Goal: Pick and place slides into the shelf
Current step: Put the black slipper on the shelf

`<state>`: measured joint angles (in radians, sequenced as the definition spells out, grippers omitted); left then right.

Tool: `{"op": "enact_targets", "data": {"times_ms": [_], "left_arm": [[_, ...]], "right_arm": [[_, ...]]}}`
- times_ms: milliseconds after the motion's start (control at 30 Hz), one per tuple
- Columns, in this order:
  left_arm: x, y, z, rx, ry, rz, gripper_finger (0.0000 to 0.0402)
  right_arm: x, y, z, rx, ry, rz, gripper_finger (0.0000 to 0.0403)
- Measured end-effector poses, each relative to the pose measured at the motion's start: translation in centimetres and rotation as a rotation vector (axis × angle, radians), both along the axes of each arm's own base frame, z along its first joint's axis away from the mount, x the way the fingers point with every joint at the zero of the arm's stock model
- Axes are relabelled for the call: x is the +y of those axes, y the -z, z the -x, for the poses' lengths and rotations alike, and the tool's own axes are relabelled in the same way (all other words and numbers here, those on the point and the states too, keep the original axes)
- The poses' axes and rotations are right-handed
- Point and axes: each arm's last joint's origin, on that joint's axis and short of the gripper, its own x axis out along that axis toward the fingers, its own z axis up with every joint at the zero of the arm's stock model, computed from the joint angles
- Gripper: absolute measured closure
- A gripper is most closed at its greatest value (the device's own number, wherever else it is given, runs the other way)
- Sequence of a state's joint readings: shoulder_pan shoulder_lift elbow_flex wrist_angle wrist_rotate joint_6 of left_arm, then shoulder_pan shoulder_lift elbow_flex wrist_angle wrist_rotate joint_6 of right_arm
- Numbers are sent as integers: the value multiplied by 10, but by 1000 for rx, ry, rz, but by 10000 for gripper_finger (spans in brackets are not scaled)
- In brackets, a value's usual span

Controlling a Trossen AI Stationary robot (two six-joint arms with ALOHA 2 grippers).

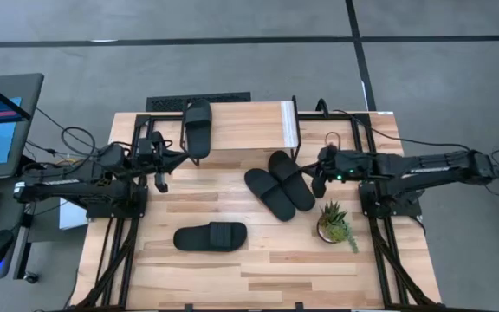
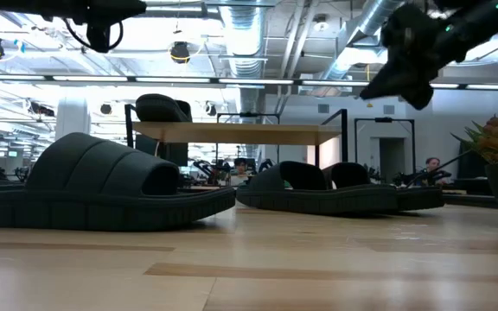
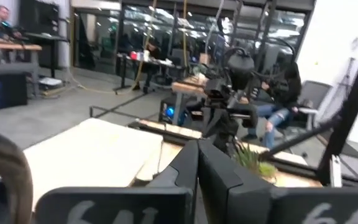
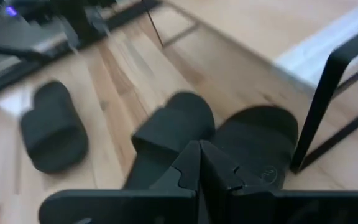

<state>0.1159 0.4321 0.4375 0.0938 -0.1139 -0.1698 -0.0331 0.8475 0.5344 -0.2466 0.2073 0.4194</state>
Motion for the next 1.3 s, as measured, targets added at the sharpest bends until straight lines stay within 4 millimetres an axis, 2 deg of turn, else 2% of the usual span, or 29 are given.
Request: {"op": "enact_targets", "data": {"times_ms": [300,600,900,1033,1300], "left_arm": [[-1,7,-1,69,30,18,401],[-2,10,-1,103,74,32,401],[-4,10,-1,103,135,17,401],[-6,10,-1,103,197,12,402],[-8,11,-1,111,282,-8,401]], "right_arm": [[1,28,-25,136,-11,-3,403],[14,36,-54,181,-111,61,403],[15,51,-81,277,-97,79,399],[16,52,-93,287,-101,78,365],[21,59,-109,341,-167,105,259]]}}
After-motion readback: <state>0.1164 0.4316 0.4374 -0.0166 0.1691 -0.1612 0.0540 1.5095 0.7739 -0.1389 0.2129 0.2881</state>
